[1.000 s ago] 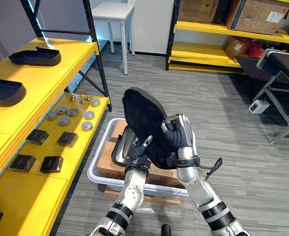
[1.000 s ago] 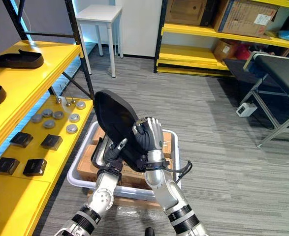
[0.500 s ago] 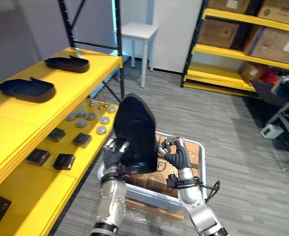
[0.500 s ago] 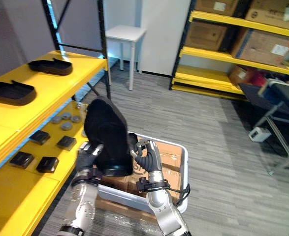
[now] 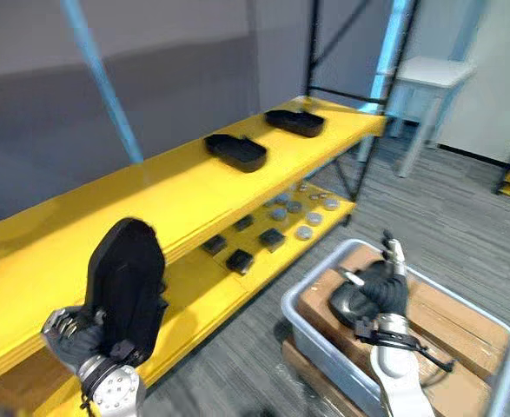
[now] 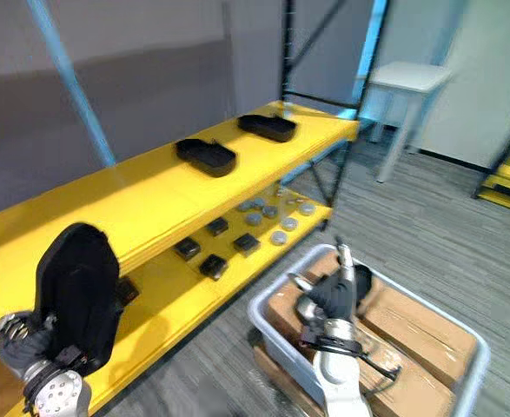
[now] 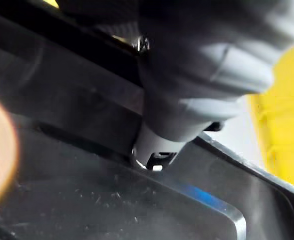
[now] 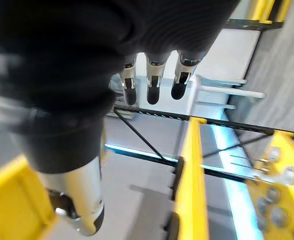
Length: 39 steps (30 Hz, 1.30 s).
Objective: Walk over and take plastic housings, then place them on the shelf
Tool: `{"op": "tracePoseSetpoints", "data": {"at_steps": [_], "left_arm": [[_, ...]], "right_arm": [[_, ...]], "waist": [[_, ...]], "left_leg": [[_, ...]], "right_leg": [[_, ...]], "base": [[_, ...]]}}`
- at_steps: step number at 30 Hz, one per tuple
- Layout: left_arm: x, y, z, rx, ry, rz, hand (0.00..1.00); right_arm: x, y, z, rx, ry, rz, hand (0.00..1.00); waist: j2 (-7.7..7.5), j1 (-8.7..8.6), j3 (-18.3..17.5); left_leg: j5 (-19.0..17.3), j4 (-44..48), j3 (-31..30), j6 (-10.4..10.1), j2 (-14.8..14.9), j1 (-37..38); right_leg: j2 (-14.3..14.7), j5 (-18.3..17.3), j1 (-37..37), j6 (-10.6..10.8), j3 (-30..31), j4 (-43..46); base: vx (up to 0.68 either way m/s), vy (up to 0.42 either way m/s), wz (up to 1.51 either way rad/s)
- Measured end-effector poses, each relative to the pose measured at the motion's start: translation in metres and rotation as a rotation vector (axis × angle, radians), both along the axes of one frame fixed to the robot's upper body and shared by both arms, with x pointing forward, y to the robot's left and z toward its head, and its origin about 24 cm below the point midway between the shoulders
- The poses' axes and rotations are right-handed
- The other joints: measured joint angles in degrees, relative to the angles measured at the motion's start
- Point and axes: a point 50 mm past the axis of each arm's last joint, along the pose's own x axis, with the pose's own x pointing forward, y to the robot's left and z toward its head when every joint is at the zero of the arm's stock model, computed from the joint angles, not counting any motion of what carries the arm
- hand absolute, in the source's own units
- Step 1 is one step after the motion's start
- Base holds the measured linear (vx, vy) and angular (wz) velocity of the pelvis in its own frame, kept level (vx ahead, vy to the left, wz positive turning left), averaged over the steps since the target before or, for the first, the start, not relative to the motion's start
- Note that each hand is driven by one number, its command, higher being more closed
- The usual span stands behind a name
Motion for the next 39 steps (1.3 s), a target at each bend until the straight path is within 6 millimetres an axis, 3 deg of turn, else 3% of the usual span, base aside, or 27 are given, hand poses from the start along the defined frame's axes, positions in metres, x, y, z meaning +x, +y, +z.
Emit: {"op": "tracePoseSetpoints", "data": {"at_steps": [1, 2, 3, 4, 5, 6, 7, 8, 10, 13, 14, 15, 16, 19, 20, 22, 28, 32, 34, 35, 39], "left_arm": [[-0.002, -0.001, 0.005, 0.008, -0.025, -0.008, 1.00], [-0.004, -0.001, 0.010, 0.009, -0.065, -0.022, 1.00], [-0.005, -0.003, 0.016, -0.003, -0.117, -0.050, 1.00], [-0.006, -0.004, 0.025, -0.012, -0.186, -0.076, 1.00], [-0.007, -0.005, 0.030, -0.018, -0.225, -0.093, 1.00], [-0.005, -0.010, 0.038, -0.032, -0.292, -0.144, 1.00], [-0.002, -0.015, 0.040, -0.050, -0.326, -0.192, 1.00], [0.003, -0.024, 0.042, -0.082, -0.360, -0.272, 1.00], [0.011, -0.039, 0.044, -0.131, -0.402, -0.385, 1.00], [0.026, -0.059, 0.055, -0.172, -0.484, -0.549, 1.00], [0.028, -0.061, 0.058, -0.162, -0.495, -0.575, 1.00], [0.030, -0.062, 0.064, -0.136, -0.517, -0.611, 1.00], [0.032, -0.064, 0.062, -0.150, -0.510, -0.624, 1.00], [0.035, -0.068, 0.063, -0.173, -0.534, -0.651, 1.00], [0.039, -0.069, 0.064, -0.179, -0.540, -0.663, 1.00], [0.048, -0.071, 0.062, -0.194, -0.527, -0.676, 1.00], [0.114, -0.088, 0.071, -0.264, -0.449, -0.746, 1.00], [0.152, -0.080, 0.100, -0.259, -0.435, -0.744, 1.00], [0.174, -0.080, 0.129, -0.261, -0.434, -0.781, 1.00], [0.176, -0.081, 0.132, -0.261, -0.432, -0.785, 1.00], [0.201, -0.099, 0.158, -0.257, -0.367, -0.879, 1.00]], "right_arm": [[-0.002, -0.003, -0.002, 0.006, 0.012, -0.016, 0.00], [-0.004, -0.006, -0.005, 0.010, 0.031, -0.036, 0.00], [-0.005, -0.009, -0.009, 0.014, 0.050, -0.049, 0.00], [-0.005, -0.007, -0.009, 0.026, 0.052, -0.050, 0.00], [-0.005, -0.006, -0.009, 0.034, 0.050, -0.050, 0.00], [-0.005, -0.003, -0.011, 0.059, 0.052, -0.053, 0.00], [-0.005, -0.001, -0.011, 0.072, 0.053, -0.053, 0.00], [-0.005, -0.001, -0.012, 0.078, 0.056, -0.053, 0.00], [-0.006, -0.006, -0.012, 0.081, 0.056, -0.065, 0.00], [-0.020, -0.028, -0.019, 0.106, 0.080, -0.133, 0.00], [-0.024, -0.033, -0.021, 0.110, 0.089, -0.151, 0.00], [-0.028, -0.038, -0.023, 0.126, 0.094, -0.169, 0.00], [-0.031, -0.043, -0.023, 0.107, 0.103, -0.171, 0.00], [-0.032, -0.051, -0.019, 0.085, 0.099, -0.146, 0.00], [-0.034, -0.050, -0.019, 0.085, 0.101, -0.133, 0.00], [-0.037, -0.049, -0.018, 0.092, 0.090, -0.112, 0.00], [-0.041, -0.037, -0.010, 0.100, 0.060, -0.024, 0.00], [-0.041, -0.014, -0.018, 0.116, 0.097, 0.085, 0.00], [-0.042, 0.006, -0.023, 0.128, 0.127, 0.181, 0.00], [-0.042, 0.008, -0.023, 0.129, 0.130, 0.192, 0.00], [-0.045, 0.032, -0.030, 0.122, 0.174, 0.324, 0.00]], "waist": [[0.07, -0.10, 0.02], [0.33, -0.17, -0.05], [0.50, -0.38, 0.00], [-0.24, -0.45, 0.45], [-0.66, -0.56, 0.75], [-0.93, -1.01, 1.17], [-0.79, -1.83, 1.41], [-0.65, -3.03, 1.54], [-0.55, -3.86, 1.97], [-0.24, -5.26, 2.44], [-0.67, -5.42, 2.62], [-2.73, -5.40, 2.97], [-1.77, -5.25, 3.36], [1.29, -5.11, 3.20], [1.19, -5.24, 3.30], [1.08, -5.25, 3.43], [1.12, -7.96, 5.81], [1.20, -10.11, 7.00], [1.31, -11.30, 8.03], [1.31, -11.41, 8.03], [1.47, -11.96, 8.59]], "left_leg": [[-1.27, 1.16, -0.48, -0.03, -0.05, 0.03], [-2.71, 1.80, -2.22, -0.03, -0.65, 0.53], [-3.59, 1.45, -4.96, 0.45, -1.85, 1.65], [-4.08, 0.85, -7.36, 0.61, -3.30, 3.06], [-4.21, 0.49, -8.49, 0.70, -3.91, 3.77], [-4.58, -0.16, -11.98, 1.17, -4.20, 4.18], [-4.54, -0.57, -15.14, 1.26, -4.18, 4.36], [-4.22, -1.17, -18.78, 1.66, -4.40, 4.61], [-4.11, -1.76, -23.48, 1.64, -5.04, 5.51], [-3.99, -1.71, -31.81, -0.28, -5.19, 5.37], [-3.96, -1.37, -32.83, -0.94, -5.47, 5.32], [-4.58, -0.90, -34.35, -2.38, -6.98, 5.22], [-5.22, -0.91, -34.94, -3.36, -6.72, 5.27], [-4.92, -1.65, -34.02, -4.77, -2.89, 4.54], [-4.64, -2.34, -33.70, -5.49, -1.81, 4.98], [-4.39, -3.41, -33.27, -5.93, -1.08, 5.97], [-3.87, -4.00, -29.82, -6.16, -1.35, 4.54], [-3.78, -4.99, -26.20, -6.10, -1.40, 3.37], [-3.56, -5.50, -24.33, -5.86, -1.58, 3.00], [-3.56, -5.50, -24.08, -5.85, -1.59, 2.87], [-3.38, -5.50, -21.81, -5.60, -1.80, 2.56]], "right_leg": [[-1.10, -0.99, 0.62, 0.88, -1.33, 2.63], [-4.02, -3.20, 0.32, 1.34, -1.59, 9.96], [-8.75, -4.39, -1.16, 0.54, -0.70, 21.98], [-12.96, -2.36, -4.11, -2.45, 4.05, 33.33], [-13.90, -0.55, -6.51, -4.68, 8.59, 37.86], [-12.33, -3.41, -10.81, -3.15, 17.96, 45.01], [-8.94, -7.82, -12.99, -2.83, 22.89, 47.76], [-4.81, -12.19, -14.63, -3.08, 26.46, 47.07], [-0.82, -15.20, -15.70, -3.85, 28.01, 39.57], [6.65, -14.81, -16.88, -4.75, 38.90, 20.04], [7.17, -13.18, -16.79, -5.37, 40.39, 16.49], [6.65, -5.84, -16.55, -5.37, 42.66, 11.96], [6.70, -4.52, -16.15, -3.79, 42.01, 12.19], [9.95, -2.05, -13.93, -5.28, 39.75, 5.67], [11.06, -1.38, -12.64, -5.53, 39.51, 3.60], [11.81, -1.36, -11.92, -5.57, 39.42, 2.76], [11.24, -1.34, -13.47, -5.59, 39.68, 1.97], [11.39, -0.26, -16.62, -5.84, 42.42, 1.82], [11.39, 0.97, -17.52, -5.93, 44.12, 0.40], [11.40, 1.20, -17.56, -5.92, 44.21, 0.05], [11.30, 2.37, -17.95, -6.06, 45.90, -1.72]], "base": [[0.17, 0.053, 1.05], [0.15, 0.098, 1.12], [0.18, 0.170, 1.26], [0.17, 0.235, 1.12], [0.16, 0.149, 1.13], [0.12, 0.040, 1.19], [0.15, -0.097, 1.71], [0.13, -0.102, 1.53], [0.16, -0.128, 1.44], [0.18, -0.219, 1.41], [0.17, -0.263, 1.27], [0.16, -0.272, 0.84], [0.21, -0.298, 0.68], [0.20, -0.163, 0.12], [0.18, -0.119, -0.04], [0.13, -0.072, -0.03], [0.03, 0.027, -0.04], [-0.02, 0.050, -0.37], [-0.01, 0.042, -0.37], [0.01, 0.036, -0.27], [0.03, 0.013, -0.19]]}}
